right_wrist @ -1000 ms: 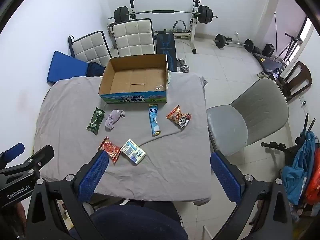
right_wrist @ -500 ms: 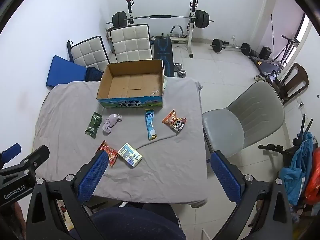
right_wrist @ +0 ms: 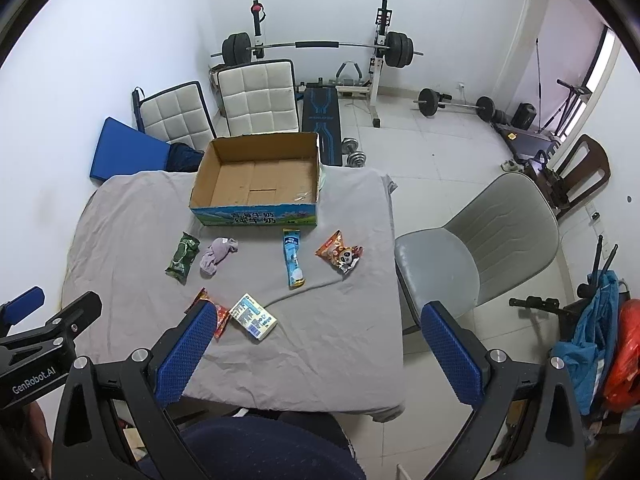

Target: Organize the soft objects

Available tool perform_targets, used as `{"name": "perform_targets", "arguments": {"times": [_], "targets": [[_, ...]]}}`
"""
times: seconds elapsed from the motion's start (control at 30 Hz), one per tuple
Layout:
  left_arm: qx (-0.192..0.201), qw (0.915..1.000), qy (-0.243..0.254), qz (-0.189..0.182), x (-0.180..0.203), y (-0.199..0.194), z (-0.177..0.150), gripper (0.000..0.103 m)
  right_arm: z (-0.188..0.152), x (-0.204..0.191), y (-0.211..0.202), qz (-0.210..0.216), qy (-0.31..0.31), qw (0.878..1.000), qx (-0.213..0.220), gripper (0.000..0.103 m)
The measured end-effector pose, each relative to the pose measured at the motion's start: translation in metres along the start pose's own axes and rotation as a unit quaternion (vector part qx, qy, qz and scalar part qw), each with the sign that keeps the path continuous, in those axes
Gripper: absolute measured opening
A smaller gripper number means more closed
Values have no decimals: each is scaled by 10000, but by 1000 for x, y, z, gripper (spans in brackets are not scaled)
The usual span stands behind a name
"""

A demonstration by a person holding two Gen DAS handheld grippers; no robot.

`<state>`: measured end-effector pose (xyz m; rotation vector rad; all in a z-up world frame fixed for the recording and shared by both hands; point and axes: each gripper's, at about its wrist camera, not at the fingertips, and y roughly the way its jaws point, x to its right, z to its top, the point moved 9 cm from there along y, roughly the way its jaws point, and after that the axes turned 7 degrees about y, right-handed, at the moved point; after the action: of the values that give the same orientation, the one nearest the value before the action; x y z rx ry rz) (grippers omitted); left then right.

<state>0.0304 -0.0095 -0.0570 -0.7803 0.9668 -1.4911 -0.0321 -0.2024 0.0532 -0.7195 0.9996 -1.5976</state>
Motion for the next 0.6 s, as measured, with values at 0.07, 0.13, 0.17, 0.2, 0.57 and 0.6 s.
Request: {"name": "perform_targets", "arguments": {"times": [0.07, 0.13, 0.17, 0.2, 0.57, 0.6], "targets": [[0, 10000, 8, 5, 1, 0, 0, 103, 0, -2, 1, 13, -1, 10000, -16, 103], [-8, 10000, 4, -3, 0, 0, 0, 103, 0, -3, 3, 26, 1, 10000, -39, 103], [-13, 10000, 8, -19, 1, 0, -1, 103, 0, -4, 3, 38, 6, 10000, -55, 103], [-16, 10000, 18, -20, 1, -1, -1, 103, -2, -4, 5, 38, 8, 10000, -69, 103], [-177, 9998, 61, -44, 4, 7, -6, 103, -8, 1, 16, 64, 43, 9997, -218, 103], [-170, 9998, 60, -48, 4, 7, -6, 103, -8, 1, 18, 69, 52, 9997, -227, 103]]}}
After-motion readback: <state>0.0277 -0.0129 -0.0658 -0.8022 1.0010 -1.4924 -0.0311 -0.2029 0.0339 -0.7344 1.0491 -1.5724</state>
